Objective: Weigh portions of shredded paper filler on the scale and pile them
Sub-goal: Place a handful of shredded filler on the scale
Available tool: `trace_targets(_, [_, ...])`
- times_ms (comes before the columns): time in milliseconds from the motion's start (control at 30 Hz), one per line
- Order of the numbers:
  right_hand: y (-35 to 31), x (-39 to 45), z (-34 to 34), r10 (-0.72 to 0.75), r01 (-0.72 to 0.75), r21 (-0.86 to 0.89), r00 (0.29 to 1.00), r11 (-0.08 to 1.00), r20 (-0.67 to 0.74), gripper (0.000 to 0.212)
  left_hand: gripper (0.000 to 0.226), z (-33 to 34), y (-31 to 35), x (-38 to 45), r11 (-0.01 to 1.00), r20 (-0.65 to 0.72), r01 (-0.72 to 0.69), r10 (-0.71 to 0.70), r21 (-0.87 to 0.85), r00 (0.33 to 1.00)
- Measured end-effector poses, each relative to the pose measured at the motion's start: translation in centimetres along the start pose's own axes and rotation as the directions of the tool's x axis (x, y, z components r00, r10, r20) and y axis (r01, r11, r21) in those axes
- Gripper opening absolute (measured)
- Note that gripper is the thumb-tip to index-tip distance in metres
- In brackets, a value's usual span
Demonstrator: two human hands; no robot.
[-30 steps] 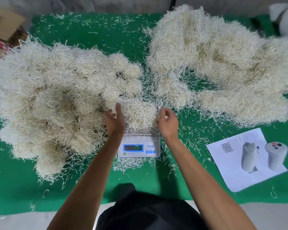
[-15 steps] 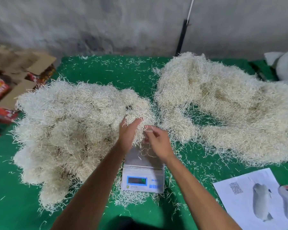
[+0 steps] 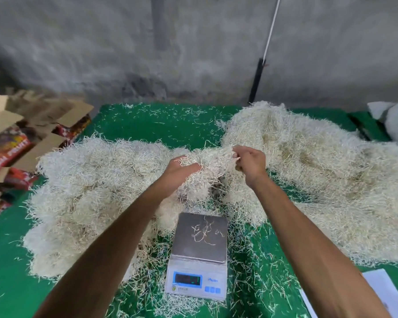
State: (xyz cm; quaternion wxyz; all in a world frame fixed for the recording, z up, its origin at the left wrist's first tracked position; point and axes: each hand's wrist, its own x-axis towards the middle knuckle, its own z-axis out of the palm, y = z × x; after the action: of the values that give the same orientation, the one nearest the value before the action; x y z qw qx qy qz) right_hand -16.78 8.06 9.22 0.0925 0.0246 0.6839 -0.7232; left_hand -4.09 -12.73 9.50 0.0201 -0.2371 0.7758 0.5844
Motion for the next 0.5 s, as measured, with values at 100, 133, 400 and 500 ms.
trace_targets(100, [-0.9, 1.0, 0.8, 0.148, -0.128, 0.237, 0.986, 0.963, -0.071, 0.005, 0.119, 0.1, 2.0, 0.8, 0.999, -0.056, 0.044, -0.044, -0.005, 0.997])
trace_targets(133, [-1.1, 1.4, 0.6, 0.194, -0.157, 0.311, 0.977, 0.937, -0.091, 0.004, 0.120, 0.1, 2.1, 0.9, 0.999, -0.064, 0.053, -0.053, 0.010, 0.997])
trace_targets(400, [0.7, 2.4, -1.9, 0.213, -0.203, -0.077, 0.962, 0.976, 0.170, 0.057, 0.104, 0.5, 2.1, 1.4, 1.000, -0.091, 0.017, -0.015, 0.015, 0.996])
trace_targets(500, [1.1, 1.9, -0.5, 0.280, -0.208, -0.207, 0.861, 0.956, 0.425, 0.057, 0.102, 1.5, 3.2, 1.9, 0.999, -0.080, 0.027, -0.023, 0.044, 0.997])
